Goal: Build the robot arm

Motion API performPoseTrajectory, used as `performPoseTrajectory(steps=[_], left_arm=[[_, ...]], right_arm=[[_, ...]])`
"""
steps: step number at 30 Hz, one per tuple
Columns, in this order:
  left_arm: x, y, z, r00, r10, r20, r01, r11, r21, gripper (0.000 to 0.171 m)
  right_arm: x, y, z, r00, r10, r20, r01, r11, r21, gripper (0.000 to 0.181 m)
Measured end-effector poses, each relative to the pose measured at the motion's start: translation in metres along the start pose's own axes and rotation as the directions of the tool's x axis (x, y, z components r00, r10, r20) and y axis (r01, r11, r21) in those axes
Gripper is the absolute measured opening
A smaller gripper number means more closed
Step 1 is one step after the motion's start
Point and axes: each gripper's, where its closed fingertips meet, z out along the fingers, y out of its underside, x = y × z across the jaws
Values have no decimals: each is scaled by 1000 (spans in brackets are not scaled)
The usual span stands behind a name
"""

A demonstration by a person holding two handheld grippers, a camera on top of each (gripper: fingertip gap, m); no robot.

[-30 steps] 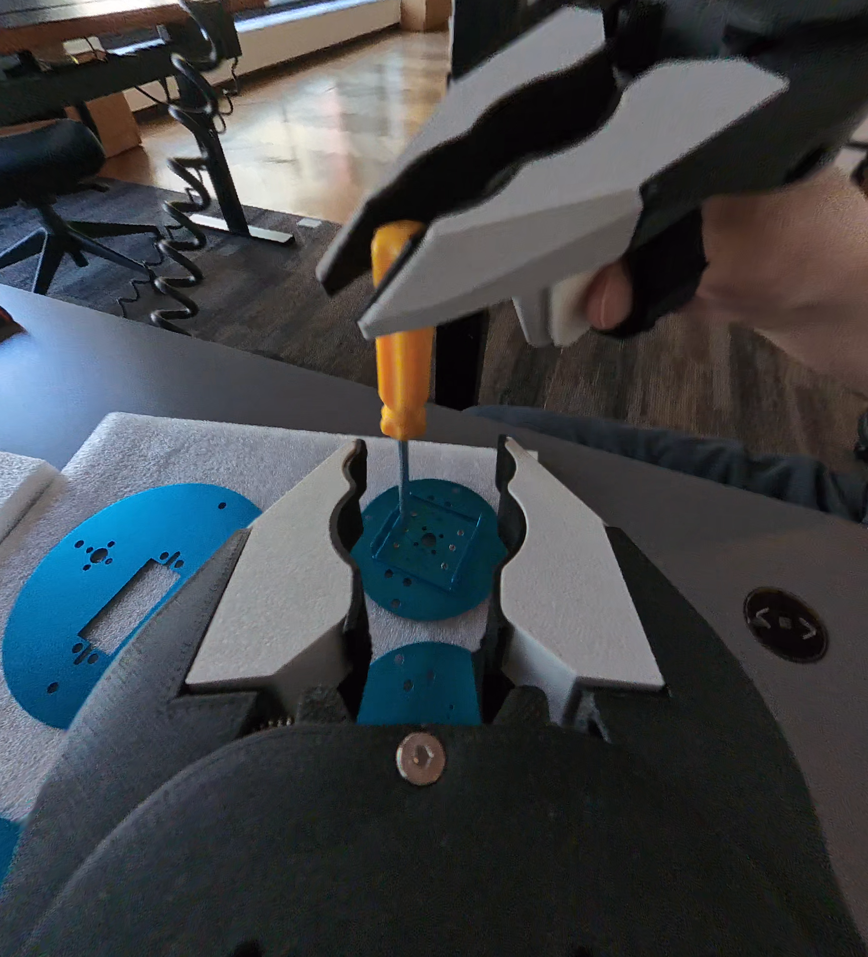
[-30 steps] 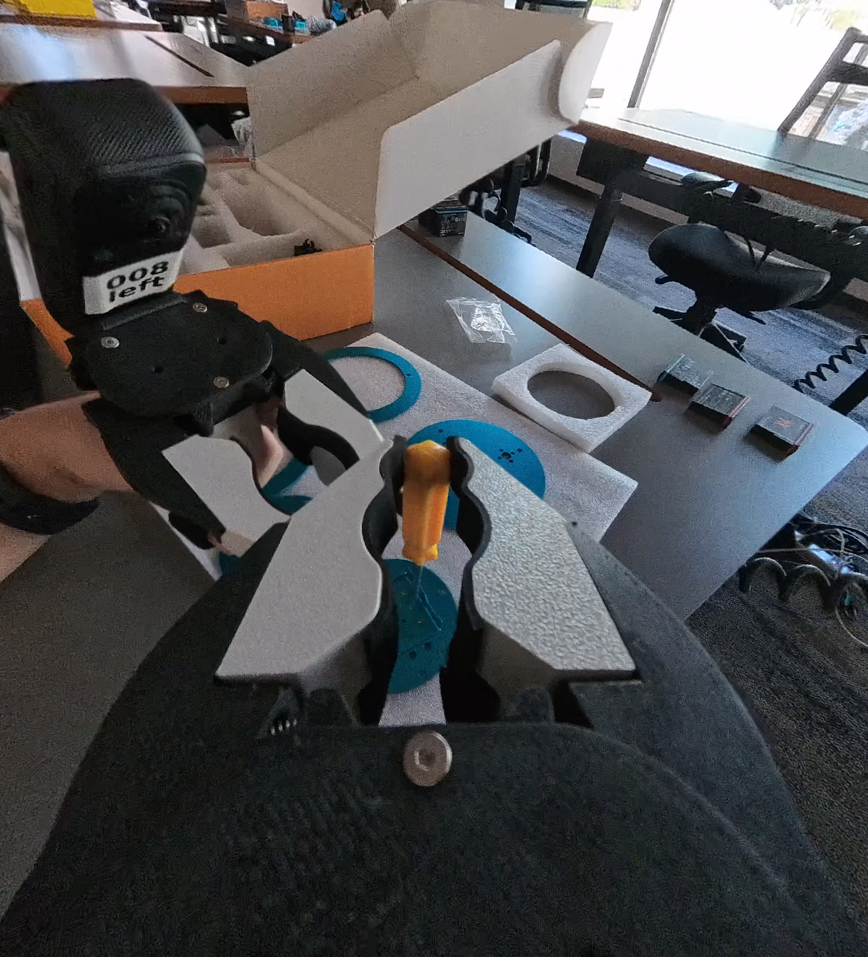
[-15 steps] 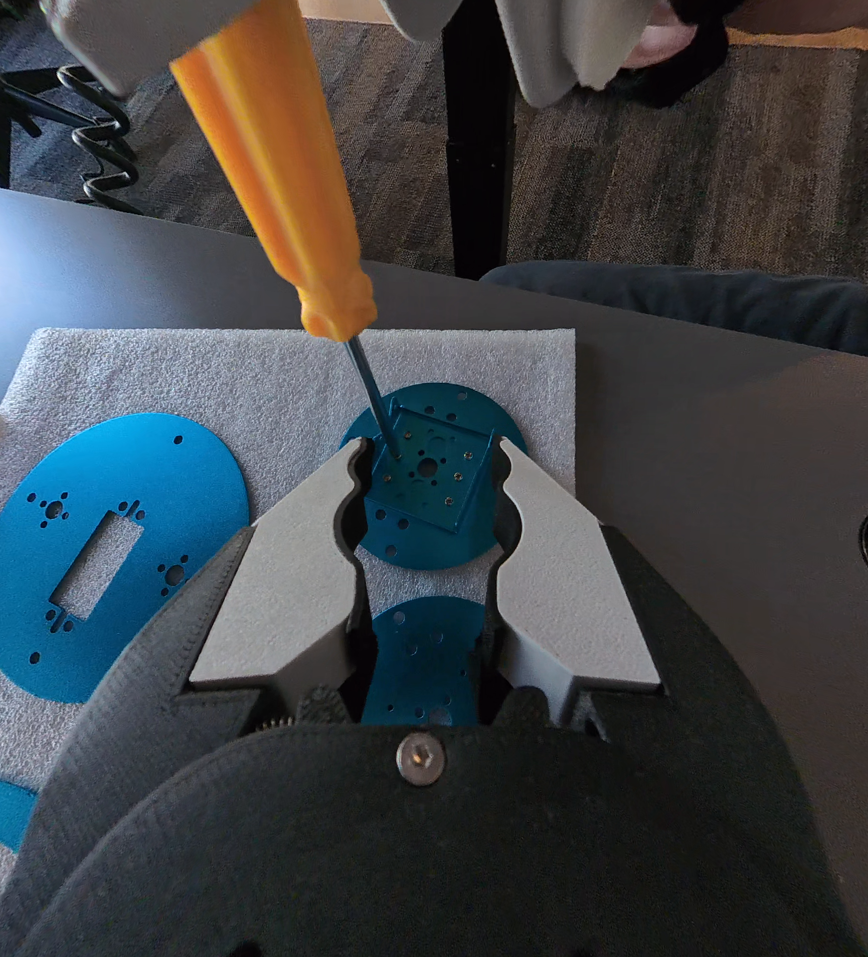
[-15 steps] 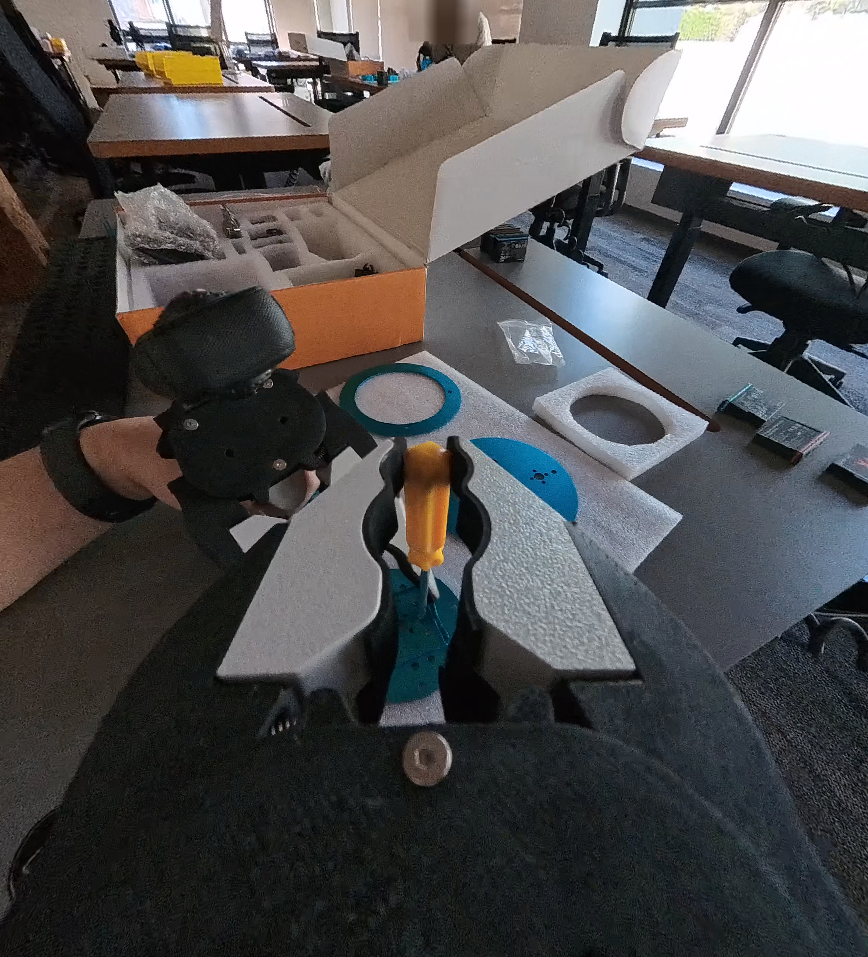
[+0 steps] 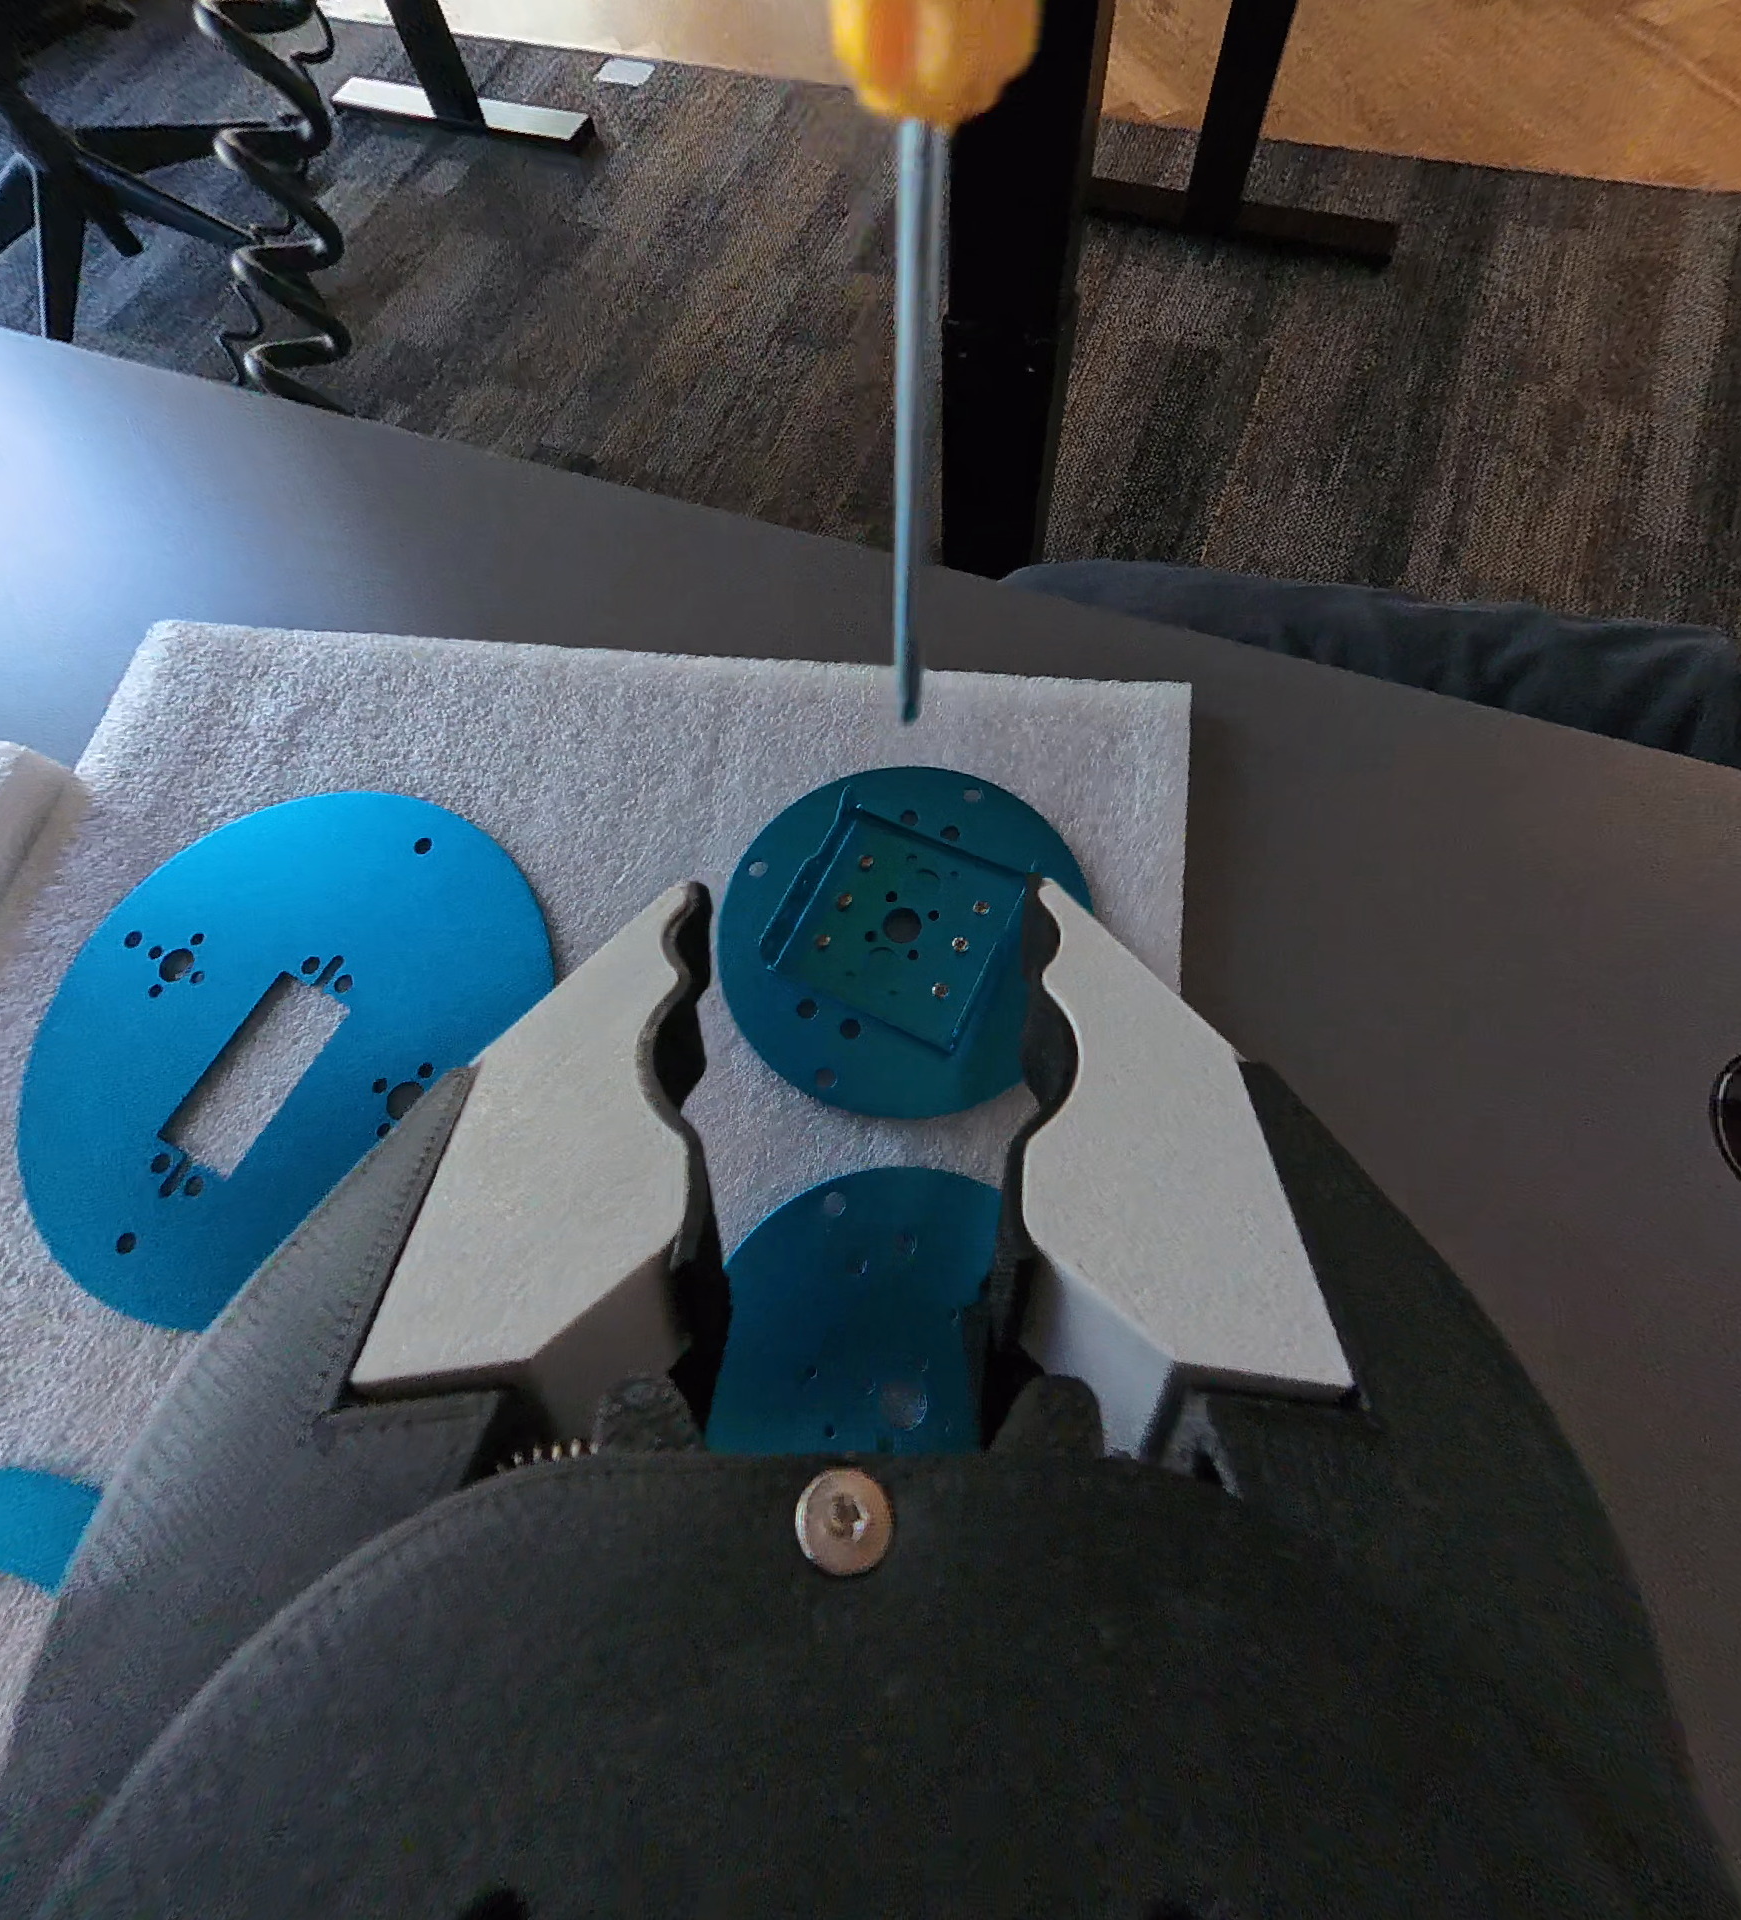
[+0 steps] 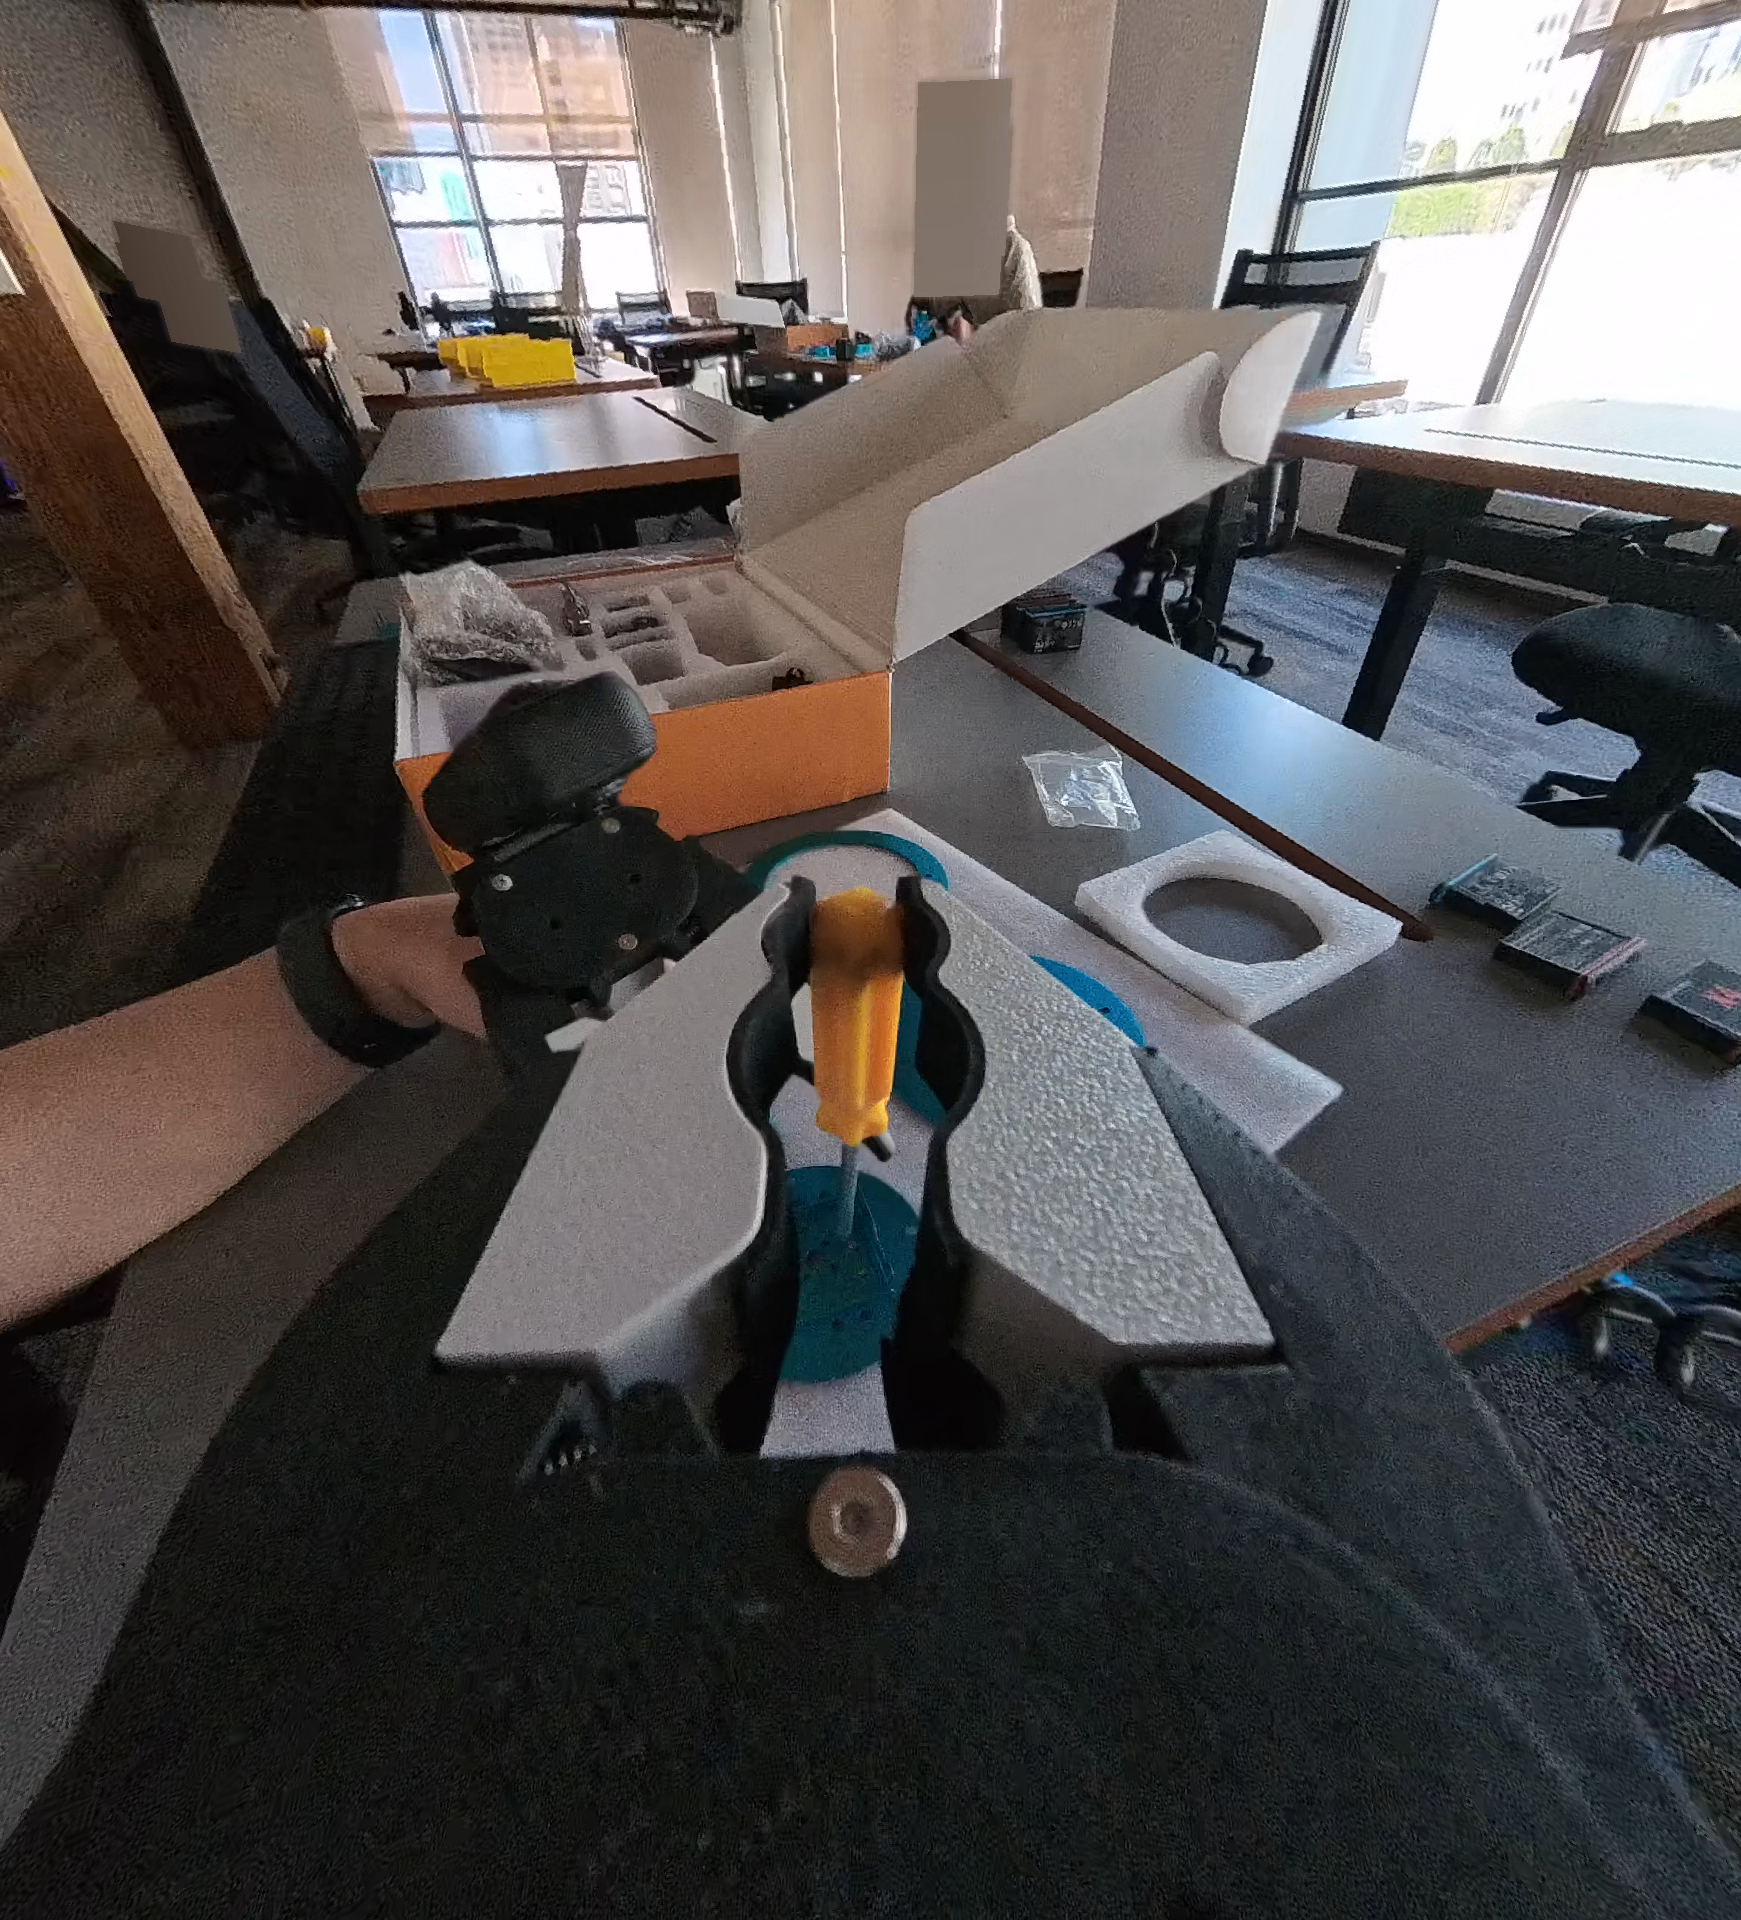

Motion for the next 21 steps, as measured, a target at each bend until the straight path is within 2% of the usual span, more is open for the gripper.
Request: performPoseTrajectory(steps=[6,12,17,21], left_arm=[[3,12,5,1000,0,-12,-1,997,-72,71],[0,17,4,1000,-6,17,7,995,-103,75],[4,-1,-7,1000,-15,-13,15,1000,-9,65],[3,-3,-12,999,-42,-28,42,999,17,72]], right_arm=[[9,7,-26,996,77,43,-80,995,68,16],[16,17,-34,989,121,82,-128,988,81,16],[18,17,-31,981,144,128,-157,983,93,16],[19,15,-27,976,151,158,-167,981,94,16]])
